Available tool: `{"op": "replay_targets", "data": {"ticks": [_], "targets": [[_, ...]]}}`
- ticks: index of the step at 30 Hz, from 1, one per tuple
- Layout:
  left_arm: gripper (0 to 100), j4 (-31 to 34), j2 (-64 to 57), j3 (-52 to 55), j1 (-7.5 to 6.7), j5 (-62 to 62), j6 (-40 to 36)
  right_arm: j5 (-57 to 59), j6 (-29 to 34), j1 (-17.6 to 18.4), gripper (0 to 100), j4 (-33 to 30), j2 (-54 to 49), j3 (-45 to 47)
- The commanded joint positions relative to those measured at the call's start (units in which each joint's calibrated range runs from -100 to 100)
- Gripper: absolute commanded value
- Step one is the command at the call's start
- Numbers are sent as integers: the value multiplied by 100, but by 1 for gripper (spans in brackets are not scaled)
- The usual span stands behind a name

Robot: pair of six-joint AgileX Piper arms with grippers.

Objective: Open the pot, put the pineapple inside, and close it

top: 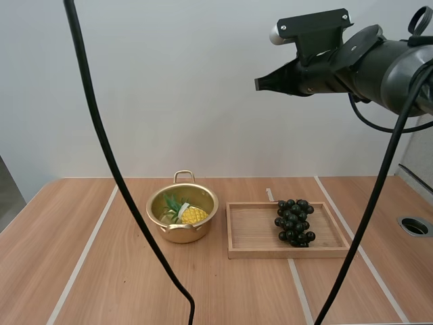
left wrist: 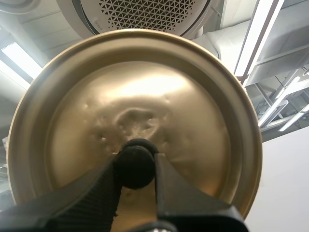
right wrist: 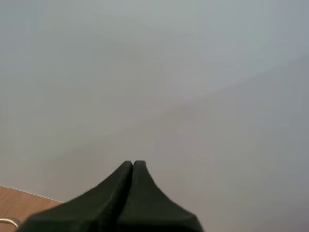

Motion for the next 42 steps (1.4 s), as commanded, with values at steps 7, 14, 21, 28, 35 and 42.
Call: {"op": "replay_targets", "data": {"ticks": [7, 14, 21, 28, 35, 42], "targets": [[0, 54, -29, -18, -4, -112, 11, -111, -3, -26, 0, 3, -95, -8], [0, 54, -29, -18, -4, -112, 11, -111, -3, -26, 0, 3, -95, -8], [0, 54, -29, -18, -4, -79, 11, -111, -3, -26, 0, 3, -95, -8], [0, 54, -29, -18, -4, -56, 11, -111, -3, -26, 0, 3, -95, -8], [0, 54, -29, -18, -4, -56, 11, -108, -3, -26, 0, 3, -83, -8], [0, 54, -82, -18, -4, -52, 11, -108, -3, -26, 0, 109, -83, -8]]}}
